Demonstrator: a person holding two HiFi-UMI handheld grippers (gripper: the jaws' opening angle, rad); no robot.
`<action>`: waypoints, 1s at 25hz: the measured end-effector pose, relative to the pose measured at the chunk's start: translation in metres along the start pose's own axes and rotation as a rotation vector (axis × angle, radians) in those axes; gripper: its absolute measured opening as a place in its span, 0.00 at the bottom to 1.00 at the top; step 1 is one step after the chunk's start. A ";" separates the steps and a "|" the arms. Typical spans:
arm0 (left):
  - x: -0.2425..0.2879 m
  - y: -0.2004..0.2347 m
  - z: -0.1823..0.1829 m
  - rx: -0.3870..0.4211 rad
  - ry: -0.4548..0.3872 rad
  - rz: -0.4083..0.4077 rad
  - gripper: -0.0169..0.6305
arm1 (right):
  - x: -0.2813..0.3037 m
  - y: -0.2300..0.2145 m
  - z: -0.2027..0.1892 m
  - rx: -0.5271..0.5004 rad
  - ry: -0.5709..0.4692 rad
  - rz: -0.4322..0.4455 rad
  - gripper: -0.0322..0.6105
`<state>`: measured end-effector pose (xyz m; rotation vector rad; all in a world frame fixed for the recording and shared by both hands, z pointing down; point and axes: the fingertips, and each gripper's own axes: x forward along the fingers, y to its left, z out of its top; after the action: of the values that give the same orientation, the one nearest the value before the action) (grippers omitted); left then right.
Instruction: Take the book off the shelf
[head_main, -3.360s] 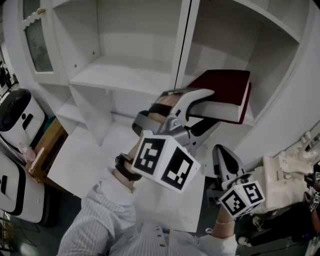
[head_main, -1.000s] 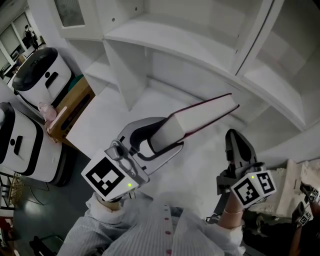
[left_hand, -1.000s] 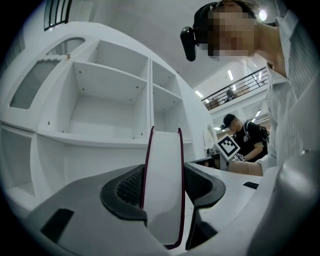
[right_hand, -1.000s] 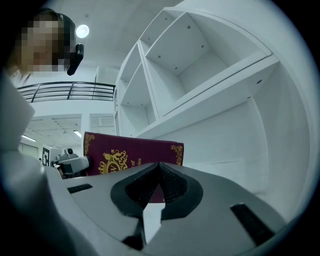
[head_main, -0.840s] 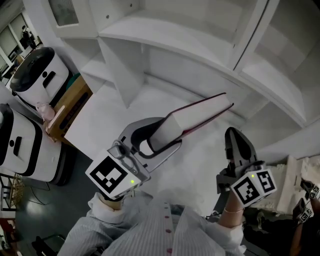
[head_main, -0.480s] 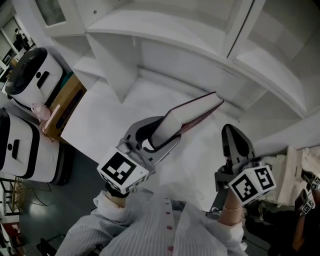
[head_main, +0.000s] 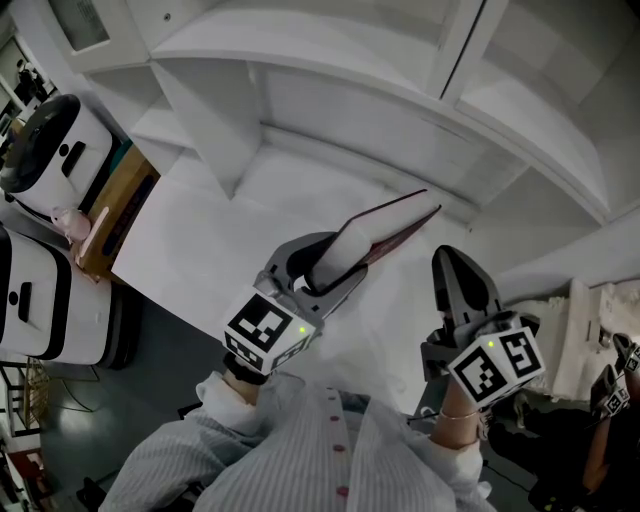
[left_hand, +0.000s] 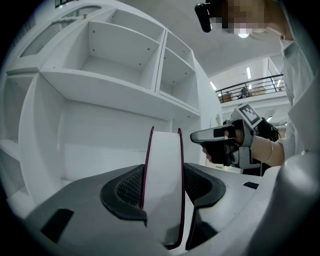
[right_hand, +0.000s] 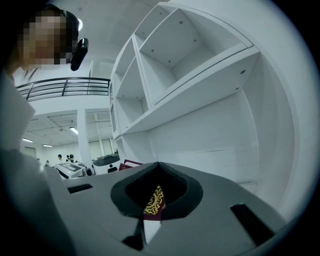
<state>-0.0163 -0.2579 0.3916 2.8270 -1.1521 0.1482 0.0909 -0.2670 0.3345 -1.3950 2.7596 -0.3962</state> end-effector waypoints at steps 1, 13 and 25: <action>0.002 -0.001 -0.002 -0.003 0.005 -0.003 0.39 | 0.001 0.000 -0.001 0.001 0.001 0.001 0.07; 0.009 -0.010 -0.006 -0.019 0.018 -0.017 0.39 | 0.002 -0.001 -0.010 0.001 0.018 0.015 0.07; 0.010 -0.016 -0.006 -0.021 0.026 -0.015 0.39 | -0.003 -0.002 -0.013 -0.012 0.030 0.031 0.07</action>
<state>0.0019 -0.2528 0.3984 2.8060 -1.1208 0.1708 0.0926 -0.2632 0.3473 -1.3587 2.8080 -0.4035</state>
